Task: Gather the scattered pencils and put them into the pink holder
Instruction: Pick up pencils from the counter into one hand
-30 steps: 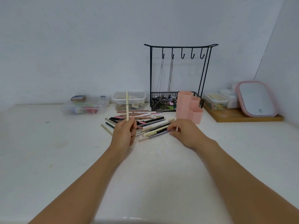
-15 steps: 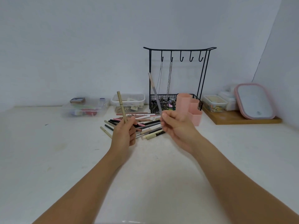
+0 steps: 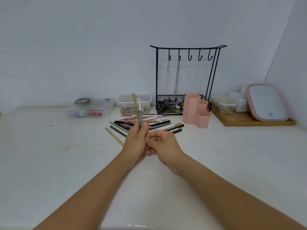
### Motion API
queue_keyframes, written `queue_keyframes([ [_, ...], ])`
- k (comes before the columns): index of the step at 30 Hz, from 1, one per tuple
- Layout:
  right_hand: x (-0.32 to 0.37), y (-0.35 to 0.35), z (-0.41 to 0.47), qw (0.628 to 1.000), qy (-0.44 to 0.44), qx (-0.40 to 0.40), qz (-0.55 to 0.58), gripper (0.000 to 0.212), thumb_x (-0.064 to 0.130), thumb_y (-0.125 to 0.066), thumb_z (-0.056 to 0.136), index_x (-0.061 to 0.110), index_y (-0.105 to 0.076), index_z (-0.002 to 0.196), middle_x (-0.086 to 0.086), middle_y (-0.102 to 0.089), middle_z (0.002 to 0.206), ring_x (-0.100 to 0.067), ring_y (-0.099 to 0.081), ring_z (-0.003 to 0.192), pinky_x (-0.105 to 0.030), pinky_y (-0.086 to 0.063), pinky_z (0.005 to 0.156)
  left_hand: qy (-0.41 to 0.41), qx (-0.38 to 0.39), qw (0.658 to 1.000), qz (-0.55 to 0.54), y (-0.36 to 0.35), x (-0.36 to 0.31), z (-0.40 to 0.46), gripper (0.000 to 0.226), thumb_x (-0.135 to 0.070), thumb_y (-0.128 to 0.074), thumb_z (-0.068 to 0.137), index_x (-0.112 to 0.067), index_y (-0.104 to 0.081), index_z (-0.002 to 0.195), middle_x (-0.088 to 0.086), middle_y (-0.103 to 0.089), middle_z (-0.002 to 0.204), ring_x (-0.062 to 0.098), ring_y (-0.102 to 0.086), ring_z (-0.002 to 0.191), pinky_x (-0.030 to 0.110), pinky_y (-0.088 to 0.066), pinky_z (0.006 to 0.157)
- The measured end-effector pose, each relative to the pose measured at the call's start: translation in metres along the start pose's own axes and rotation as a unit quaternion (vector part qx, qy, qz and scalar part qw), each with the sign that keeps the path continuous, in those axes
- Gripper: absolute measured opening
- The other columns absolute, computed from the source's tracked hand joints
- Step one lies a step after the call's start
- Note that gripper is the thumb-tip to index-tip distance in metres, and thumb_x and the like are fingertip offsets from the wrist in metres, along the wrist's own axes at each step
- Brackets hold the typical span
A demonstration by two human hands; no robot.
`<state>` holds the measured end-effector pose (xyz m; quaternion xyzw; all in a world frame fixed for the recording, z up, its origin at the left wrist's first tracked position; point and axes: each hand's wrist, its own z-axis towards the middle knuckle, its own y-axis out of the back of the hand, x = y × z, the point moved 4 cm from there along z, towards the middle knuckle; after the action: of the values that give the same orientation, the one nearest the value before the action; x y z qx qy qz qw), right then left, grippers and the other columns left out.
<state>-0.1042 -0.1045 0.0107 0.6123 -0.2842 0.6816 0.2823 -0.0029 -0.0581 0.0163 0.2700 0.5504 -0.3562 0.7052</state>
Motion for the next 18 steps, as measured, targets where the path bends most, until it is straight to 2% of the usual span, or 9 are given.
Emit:
queue_keyframes([
  [2, 0.006, 0.006, 0.004, 0.998, 0.022, -0.011, -0.052, 0.004, 0.005, -0.069, 0.088, 0.006, -0.071, 0.085, -0.009, -0.066, 0.072, -0.014, -0.061, 0.061, -0.026, -0.052, 0.055, -0.005, 0.004, 1.0, 0.0, 0.0, -0.002, 0.0, 0.03, -0.029, -0.042, 0.109, -0.016, -0.051, 0.083, -0.004, -0.054, 0.067, 0.013, -0.053, 0.062, 0.027, -0.045, 0.059],
  [4, 0.017, 0.029, 0.014, 0.982, 0.085, -0.066, -0.155, 0.001, 0.008, -0.072, 0.086, 0.009, -0.072, 0.087, -0.004, -0.067, 0.076, -0.007, -0.059, 0.061, -0.023, -0.048, 0.058, 0.01, 0.008, 0.999, -0.042, 0.002, -0.005, 0.001, 0.032, -0.031, -0.038, 0.11, -0.013, -0.045, 0.085, -0.002, -0.052, 0.061, 0.012, -0.052, 0.054, 0.028, -0.046, 0.048],
  [6, 0.026, 0.059, 0.023, 0.924, 0.153, -0.129, -0.326, 0.011, 0.007, -0.072, 0.085, 0.015, -0.072, 0.092, 0.005, -0.067, 0.086, -0.003, -0.057, 0.068, -0.024, -0.048, 0.068, 0.029, 0.009, 0.998, -0.054, 0.006, -0.006, 0.0, 0.031, -0.034, -0.037, 0.11, -0.015, -0.041, 0.086, -0.002, -0.048, 0.058, 0.011, -0.05, 0.048, 0.024, -0.04, 0.04],
  [8, 0.026, 0.084, 0.026, 0.863, 0.152, -0.139, -0.462, 0.018, 0.009, -0.069, 0.087, 0.021, -0.07, 0.101, 0.006, -0.066, 0.099, -0.011, -0.059, 0.085, -0.031, -0.05, 0.081, 0.05, 0.019, 0.997, -0.055, 0.007, -0.006, -0.002, 0.03, -0.035, -0.038, 0.109, -0.017, -0.044, 0.086, -0.004, -0.041, 0.058, 0.009, -0.039, 0.045, 0.021, -0.031, 0.039],
  [9, 0.023, 0.093, 0.026, 0.847, 0.138, -0.128, -0.497, 0.02, 0.01, -0.067, 0.089, 0.022, -0.069, 0.105, 0.005, -0.066, 0.104, -0.015, -0.059, 0.093, -0.034, -0.049, 0.086, 0.062, 0.022, 0.996, -0.057, 0.008, -0.004, -0.002, 0.03, -0.036, -0.039, 0.109, -0.018, -0.047, 0.086, -0.005, -0.038, 0.058, 0.008, -0.034, 0.044, 0.021, -0.027, 0.04],
  [14, 0.01, 0.102, 0.027, 0.817, 0.097, -0.058, -0.565, 0.025, 0.019, -0.059, 0.097, 0.022, -0.061, 0.122, 0.001, -0.059, 0.123, -0.021, -0.052, 0.109, -0.036, -0.045, 0.091, 0.089, 0.005, 0.992, -0.086, 0.012, -0.003, 0.002, 0.038, -0.042, -0.046, 0.106, -0.017, -0.047, 0.077, -0.002, -0.032, 0.059, 0.007, -0.023, 0.042, 0.02, -0.018, 0.039],
  [16, 0.01, 0.099, 0.029, 0.809, 0.097, -0.057, -0.578, 0.023, 0.02, -0.057, 0.098, 0.022, -0.061, 0.12, -0.001, -0.059, 0.12, -0.022, -0.052, 0.107, -0.039, -0.046, 0.091, 0.098, 0.004, 0.99, -0.1, 0.012, -0.002, 0.002, 0.042, -0.044, -0.046, 0.106, -0.018, -0.05, 0.073, -0.002, -0.031, 0.058, 0.008, -0.021, 0.043, 0.021, -0.016, 0.039],
  [18, 0.011, 0.097, 0.03, 0.799, 0.103, -0.058, -0.59, 0.018, 0.019, -0.057, 0.097, 0.022, -0.062, 0.114, -0.001, -0.059, 0.115, -0.023, -0.053, 0.103, -0.04, -0.048, 0.088, 0.098, 0.006, 0.99, -0.103, 0.011, 0.0, 0.002, 0.04, -0.044, -0.043, 0.106, -0.013, -0.051, 0.081, -0.004, -0.029, 0.056, 0.008, -0.021, 0.043, 0.021, -0.017, 0.039],
])
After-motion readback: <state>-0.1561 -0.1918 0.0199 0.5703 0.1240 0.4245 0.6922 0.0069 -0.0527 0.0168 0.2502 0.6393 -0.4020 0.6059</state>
